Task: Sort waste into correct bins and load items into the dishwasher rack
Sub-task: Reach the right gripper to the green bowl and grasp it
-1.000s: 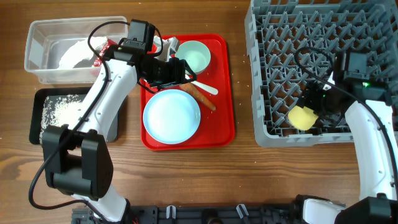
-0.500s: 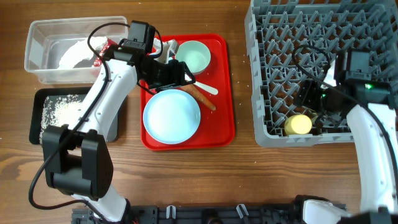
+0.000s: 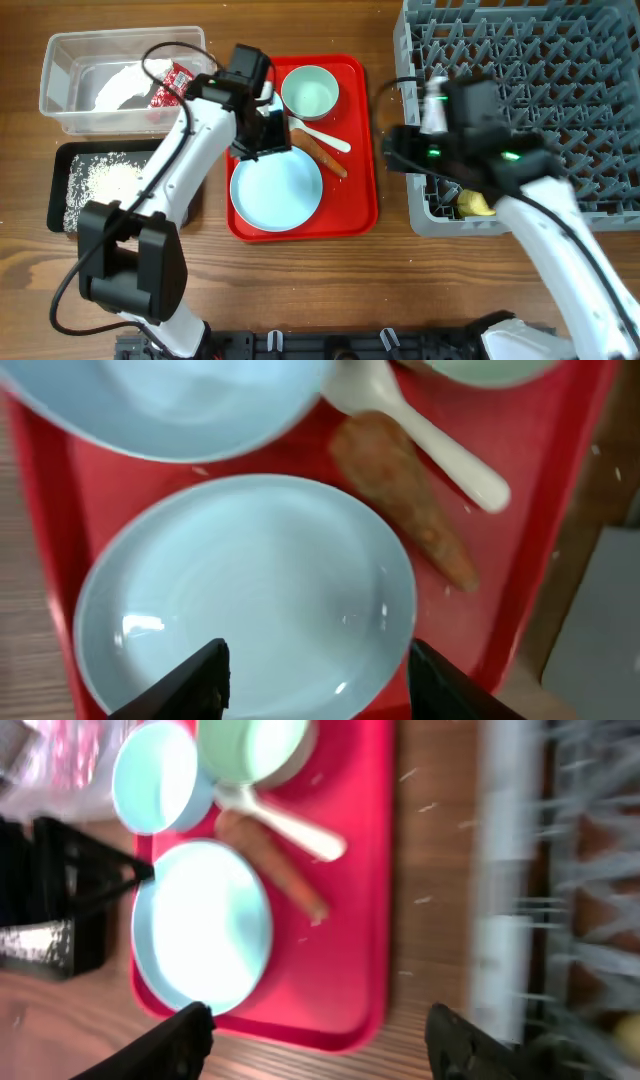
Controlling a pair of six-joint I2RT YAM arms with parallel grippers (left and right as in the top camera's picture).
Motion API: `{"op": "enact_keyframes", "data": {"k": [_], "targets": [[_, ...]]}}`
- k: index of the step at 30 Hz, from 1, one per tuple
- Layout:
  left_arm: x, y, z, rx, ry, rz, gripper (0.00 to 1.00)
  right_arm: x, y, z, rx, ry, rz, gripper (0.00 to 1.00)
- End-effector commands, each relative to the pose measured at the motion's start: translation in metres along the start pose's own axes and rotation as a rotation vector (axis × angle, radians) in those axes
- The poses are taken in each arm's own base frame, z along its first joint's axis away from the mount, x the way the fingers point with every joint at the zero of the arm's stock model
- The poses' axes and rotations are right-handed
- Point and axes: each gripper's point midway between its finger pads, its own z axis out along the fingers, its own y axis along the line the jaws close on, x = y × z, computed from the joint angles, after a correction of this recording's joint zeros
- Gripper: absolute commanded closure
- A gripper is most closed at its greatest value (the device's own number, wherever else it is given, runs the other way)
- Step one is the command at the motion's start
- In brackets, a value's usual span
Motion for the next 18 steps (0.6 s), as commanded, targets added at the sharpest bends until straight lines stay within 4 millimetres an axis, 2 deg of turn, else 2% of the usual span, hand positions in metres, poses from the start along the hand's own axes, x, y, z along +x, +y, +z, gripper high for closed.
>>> {"op": "enact_keyframes", "data": {"k": [1,4,6,9,11,14,18], "targets": [[-0.015,0.018,-0.013,0.02,-0.032,-0.137,0.47,0.011,0.023,0.043,-0.02,0.092,0.116,0.39],[-0.017,0.027,-0.016,0.033,-0.022,-0.173,0.48,0.022,0.042,0.085,-0.051,0.159,0.118,0.42],[-0.018,0.034,-0.018,0.028,-0.02,-0.189,0.48,0.033,0.048,0.11,-0.053,0.204,0.118,0.44],[-0.019,0.037,-0.018,0.026,-0.022,-0.19,0.45,0.039,0.05,0.132,-0.058,0.236,0.121,0.43],[-0.026,0.034,-0.019,0.039,-0.05,-0.18,0.43,0.027,0.055,0.143,-0.087,0.186,0.075,0.43],[-0.038,0.03,-0.019,0.058,-0.096,-0.15,0.39,0.006,0.059,0.147,-0.095,0.092,0.05,0.42],[-0.046,0.029,-0.02,0.052,-0.135,-0.108,0.37,-0.039,0.058,0.146,-0.055,-0.117,0.028,0.42]]}}
